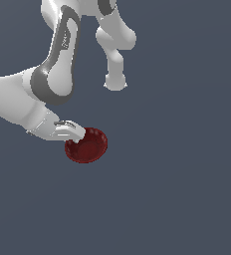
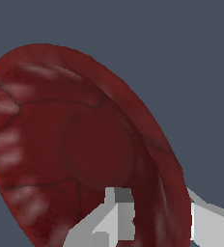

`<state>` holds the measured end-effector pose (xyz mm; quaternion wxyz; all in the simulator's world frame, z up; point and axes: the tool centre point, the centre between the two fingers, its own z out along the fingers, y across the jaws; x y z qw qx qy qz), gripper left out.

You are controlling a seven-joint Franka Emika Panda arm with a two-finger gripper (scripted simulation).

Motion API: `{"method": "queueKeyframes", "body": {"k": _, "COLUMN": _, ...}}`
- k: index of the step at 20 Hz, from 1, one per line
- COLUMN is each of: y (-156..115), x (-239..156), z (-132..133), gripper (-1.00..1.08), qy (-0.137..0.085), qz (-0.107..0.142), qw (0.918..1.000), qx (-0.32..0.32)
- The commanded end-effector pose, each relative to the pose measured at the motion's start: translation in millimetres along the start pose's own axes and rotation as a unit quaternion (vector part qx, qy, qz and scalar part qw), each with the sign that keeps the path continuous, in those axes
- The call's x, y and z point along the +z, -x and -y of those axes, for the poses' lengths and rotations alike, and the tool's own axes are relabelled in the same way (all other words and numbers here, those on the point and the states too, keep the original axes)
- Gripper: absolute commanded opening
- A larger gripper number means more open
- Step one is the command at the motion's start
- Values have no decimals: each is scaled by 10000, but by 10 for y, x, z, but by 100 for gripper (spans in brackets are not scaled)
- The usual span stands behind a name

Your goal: Pick up the object and move it to a goal position.

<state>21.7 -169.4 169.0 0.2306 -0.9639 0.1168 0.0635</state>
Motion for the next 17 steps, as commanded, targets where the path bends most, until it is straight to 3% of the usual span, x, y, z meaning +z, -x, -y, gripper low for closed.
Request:
{"method": "queueKeyframes", "body": {"k": 1, "y": -56, "x": -135, "z": -44, "gripper": -100, "qy": -3, "qz": -5, "qw": 10000, "qx": -12}}
{"method": "queueKeyframes", "body": {"k": 17, "y": -183, "x": -379, "z": -147, "gripper": -100, "qy": -20, "qz": -8, "qw": 10000, "qx": -17}}
